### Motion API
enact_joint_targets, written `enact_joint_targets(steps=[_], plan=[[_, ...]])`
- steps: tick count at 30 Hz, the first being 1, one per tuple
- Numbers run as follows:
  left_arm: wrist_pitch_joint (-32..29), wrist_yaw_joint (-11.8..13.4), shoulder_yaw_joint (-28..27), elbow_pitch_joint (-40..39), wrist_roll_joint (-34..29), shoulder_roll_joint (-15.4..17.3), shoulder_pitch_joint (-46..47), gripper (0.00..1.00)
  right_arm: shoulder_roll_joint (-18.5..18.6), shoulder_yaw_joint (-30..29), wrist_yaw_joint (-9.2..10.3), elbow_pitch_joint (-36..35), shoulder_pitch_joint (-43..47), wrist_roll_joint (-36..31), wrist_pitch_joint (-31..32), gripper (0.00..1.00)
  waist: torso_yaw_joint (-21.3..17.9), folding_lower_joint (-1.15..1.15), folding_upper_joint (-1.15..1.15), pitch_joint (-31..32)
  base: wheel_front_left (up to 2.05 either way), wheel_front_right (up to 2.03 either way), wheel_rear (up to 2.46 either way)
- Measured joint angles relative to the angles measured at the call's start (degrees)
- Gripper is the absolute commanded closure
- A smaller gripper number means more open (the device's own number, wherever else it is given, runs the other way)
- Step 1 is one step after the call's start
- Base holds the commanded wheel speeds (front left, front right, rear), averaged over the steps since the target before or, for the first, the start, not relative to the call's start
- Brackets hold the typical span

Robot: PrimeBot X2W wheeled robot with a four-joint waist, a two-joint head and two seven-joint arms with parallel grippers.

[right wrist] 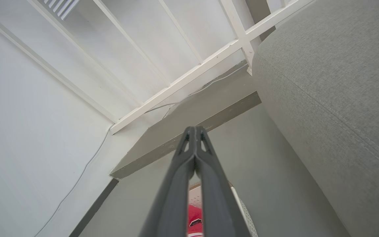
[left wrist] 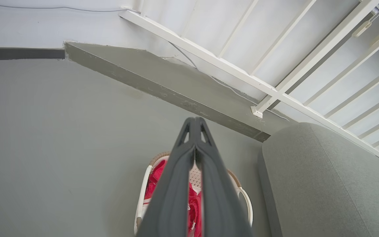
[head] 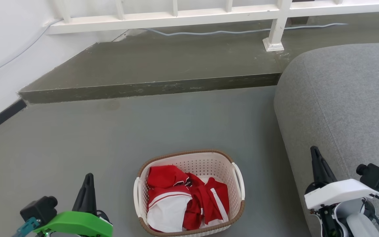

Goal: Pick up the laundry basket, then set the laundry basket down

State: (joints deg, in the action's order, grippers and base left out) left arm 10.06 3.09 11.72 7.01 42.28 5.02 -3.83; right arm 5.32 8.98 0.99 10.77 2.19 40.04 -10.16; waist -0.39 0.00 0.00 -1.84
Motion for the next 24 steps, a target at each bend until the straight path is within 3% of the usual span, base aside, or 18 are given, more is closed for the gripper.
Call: enact_joint_targets(steps=[24], plan=[[-4.5,-3.1,-4.0,2.2,18.2,0.1,1.5,1.00,0.0,-4.5,-2.49,1.3,-1.4,18.6,4.8,1.00,0.1,0.00,0.00,0.5,0.00,0.00,0.00]])
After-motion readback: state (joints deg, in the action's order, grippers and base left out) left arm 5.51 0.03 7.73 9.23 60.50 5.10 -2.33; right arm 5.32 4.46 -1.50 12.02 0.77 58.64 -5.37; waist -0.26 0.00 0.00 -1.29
